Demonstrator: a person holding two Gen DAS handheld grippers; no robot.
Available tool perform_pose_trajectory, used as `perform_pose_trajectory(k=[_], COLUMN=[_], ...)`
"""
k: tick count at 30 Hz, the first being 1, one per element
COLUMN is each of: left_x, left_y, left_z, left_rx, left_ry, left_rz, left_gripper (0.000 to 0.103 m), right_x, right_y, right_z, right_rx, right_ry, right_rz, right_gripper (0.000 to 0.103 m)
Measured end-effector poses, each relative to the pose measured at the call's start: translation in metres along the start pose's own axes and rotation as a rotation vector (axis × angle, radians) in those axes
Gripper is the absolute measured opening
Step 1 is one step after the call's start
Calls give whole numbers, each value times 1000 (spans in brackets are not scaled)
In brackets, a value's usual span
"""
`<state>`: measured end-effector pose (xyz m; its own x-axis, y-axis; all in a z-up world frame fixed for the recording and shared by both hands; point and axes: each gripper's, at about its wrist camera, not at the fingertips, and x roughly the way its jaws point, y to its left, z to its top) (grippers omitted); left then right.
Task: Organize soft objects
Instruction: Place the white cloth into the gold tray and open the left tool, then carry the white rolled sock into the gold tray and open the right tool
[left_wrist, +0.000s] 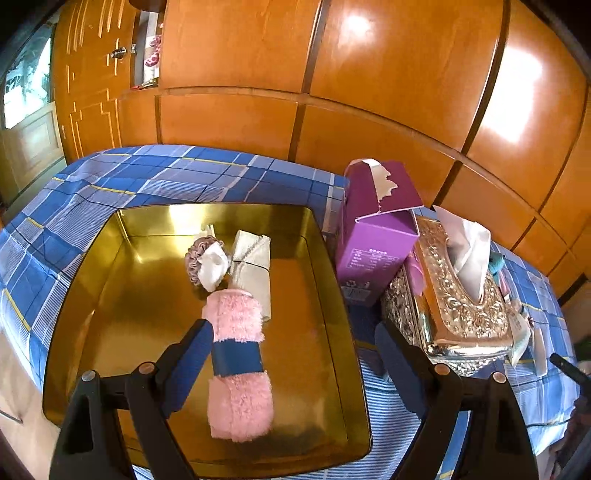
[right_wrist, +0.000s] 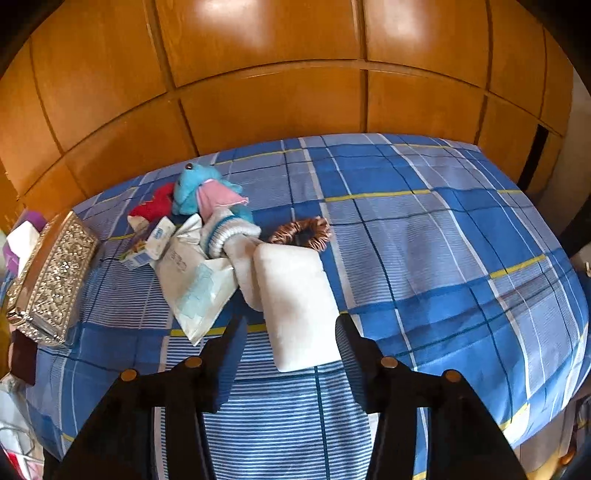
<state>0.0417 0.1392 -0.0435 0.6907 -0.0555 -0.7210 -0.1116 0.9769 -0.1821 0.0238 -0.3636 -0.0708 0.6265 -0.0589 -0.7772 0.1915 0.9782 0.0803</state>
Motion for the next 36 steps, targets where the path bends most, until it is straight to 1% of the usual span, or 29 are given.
perform_pose_trajectory(k=[1, 2, 4, 5, 8, 9, 10, 11, 12, 16, 18, 23, 26, 29, 33, 36], left_x=[-1, -1, -1, -1, -3, -3, -4, -5, -6, -8, -9, -14, -16, -18, -21, -24], left_y=[-1, -1, -4, -5, -8, -10, -11, -12, -14, -16, -17, -18, -16, -12, -4, 6], left_z=[-1, -1, -4, -5, -8, -9, -10, -11, -12, -15, -15, -15, -15, -16, -17, -18], left_rx=[-1, 0, 7, 11, 27, 37, 45, 53, 66, 82, 85, 99, 99, 96, 88, 71], left_ry=[2, 3, 6, 7, 7, 6, 5, 2, -2, -1, -4, -15, -21, -23, -27, -27], left_rz=[-2, -5, -6, -5, -3, 2, 5, 7, 14, 21, 25, 29, 32, 33, 40, 54], left_gripper=[90, 90, 90, 90, 90, 90, 89, 90, 90, 90, 90, 90, 90, 90, 90, 90], right_x=[1, 3, 10, 17, 36, 42, 44, 46, 45, 39, 33, 6, -5, -8, -9, -14], right_y=[2, 4, 11, 15, 19, 17, 16, 12, 12, 13, 13, 6, 8, 29, 79, 130], right_z=[2, 4, 7, 9, 10, 10, 10, 10, 10, 6, 8, 27, 46, 69, 95, 113], right_rx=[-23, -50, -110, -151, -198, -194, -184, -156, -147, -166, -156, -98, -69, -102, -161, -223], right_ry=[10, 23, 46, 76, 143, 159, 159, 163, 154, 128, 113, 26, -15, -44, -79, -98], right_rz=[-5, -12, -47, -76, -118, -138, -139, -114, -116, -143, -158, -191, -160, -125, -15, 132], right_gripper=[70, 74, 74, 74, 73, 62, 27, 29, 28, 24, 24, 24, 24, 24, 24, 24])
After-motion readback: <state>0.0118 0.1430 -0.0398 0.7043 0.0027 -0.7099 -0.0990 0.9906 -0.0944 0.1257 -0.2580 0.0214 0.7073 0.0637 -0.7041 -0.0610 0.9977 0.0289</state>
